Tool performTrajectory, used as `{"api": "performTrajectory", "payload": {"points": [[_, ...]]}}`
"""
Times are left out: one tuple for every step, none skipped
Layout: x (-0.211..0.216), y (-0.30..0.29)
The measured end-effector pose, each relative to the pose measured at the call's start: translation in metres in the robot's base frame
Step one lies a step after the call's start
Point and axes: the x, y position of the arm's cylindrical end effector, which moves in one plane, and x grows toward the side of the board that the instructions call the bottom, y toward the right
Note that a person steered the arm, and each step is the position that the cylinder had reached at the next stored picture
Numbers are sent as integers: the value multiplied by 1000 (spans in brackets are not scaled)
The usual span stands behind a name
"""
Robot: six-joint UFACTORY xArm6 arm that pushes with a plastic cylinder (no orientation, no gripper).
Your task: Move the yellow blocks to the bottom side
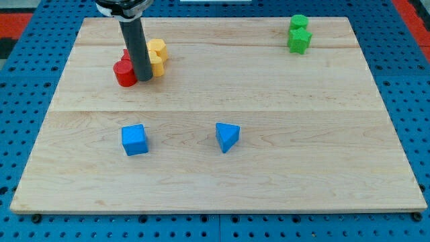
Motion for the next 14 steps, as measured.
{"api": "performTrajectory", "payload": {"points": [[-25,18],[-39,72],[-52,112],[-78,123],[-135,93],[-168,13],[-138,2],[-129,2],[-115,-2],[-100,-7],[-125,-33],[-163,-13],[-160,-6],[-153,-3]]}}
